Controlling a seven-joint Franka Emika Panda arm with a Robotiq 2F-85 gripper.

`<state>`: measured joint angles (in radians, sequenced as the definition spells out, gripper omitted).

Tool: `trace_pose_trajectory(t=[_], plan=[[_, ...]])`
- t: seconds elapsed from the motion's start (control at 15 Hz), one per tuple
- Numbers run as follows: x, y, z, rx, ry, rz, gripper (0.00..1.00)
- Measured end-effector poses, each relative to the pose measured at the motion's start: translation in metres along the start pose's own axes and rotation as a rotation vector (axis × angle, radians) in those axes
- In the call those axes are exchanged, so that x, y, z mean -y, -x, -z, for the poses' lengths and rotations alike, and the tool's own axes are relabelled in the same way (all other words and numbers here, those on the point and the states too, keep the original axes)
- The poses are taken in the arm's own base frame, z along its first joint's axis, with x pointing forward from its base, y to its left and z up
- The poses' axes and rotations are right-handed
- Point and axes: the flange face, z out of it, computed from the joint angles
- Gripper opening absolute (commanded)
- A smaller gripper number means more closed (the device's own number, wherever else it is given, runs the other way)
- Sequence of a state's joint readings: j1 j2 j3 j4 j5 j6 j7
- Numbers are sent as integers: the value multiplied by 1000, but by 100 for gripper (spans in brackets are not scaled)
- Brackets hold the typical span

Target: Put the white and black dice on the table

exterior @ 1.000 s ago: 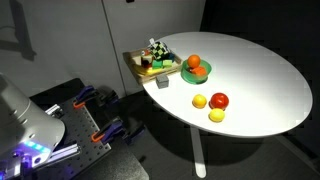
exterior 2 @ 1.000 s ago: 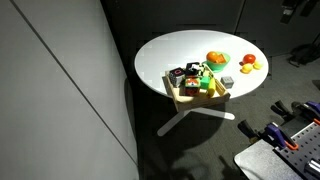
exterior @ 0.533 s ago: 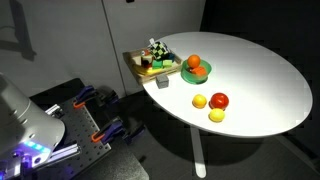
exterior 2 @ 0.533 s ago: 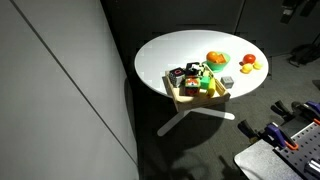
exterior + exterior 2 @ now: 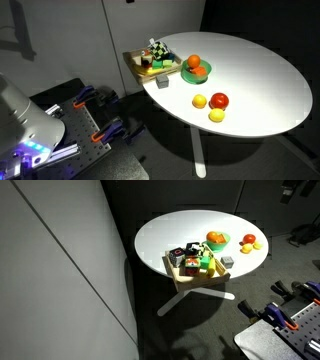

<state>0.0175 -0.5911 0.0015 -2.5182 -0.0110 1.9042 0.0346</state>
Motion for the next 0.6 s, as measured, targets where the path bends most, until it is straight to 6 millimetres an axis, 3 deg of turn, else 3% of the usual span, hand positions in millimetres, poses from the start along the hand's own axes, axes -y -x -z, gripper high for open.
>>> trace_pose_trajectory(t=[0.6], plan=[[2, -27, -21, -46, -15, -19, 100]])
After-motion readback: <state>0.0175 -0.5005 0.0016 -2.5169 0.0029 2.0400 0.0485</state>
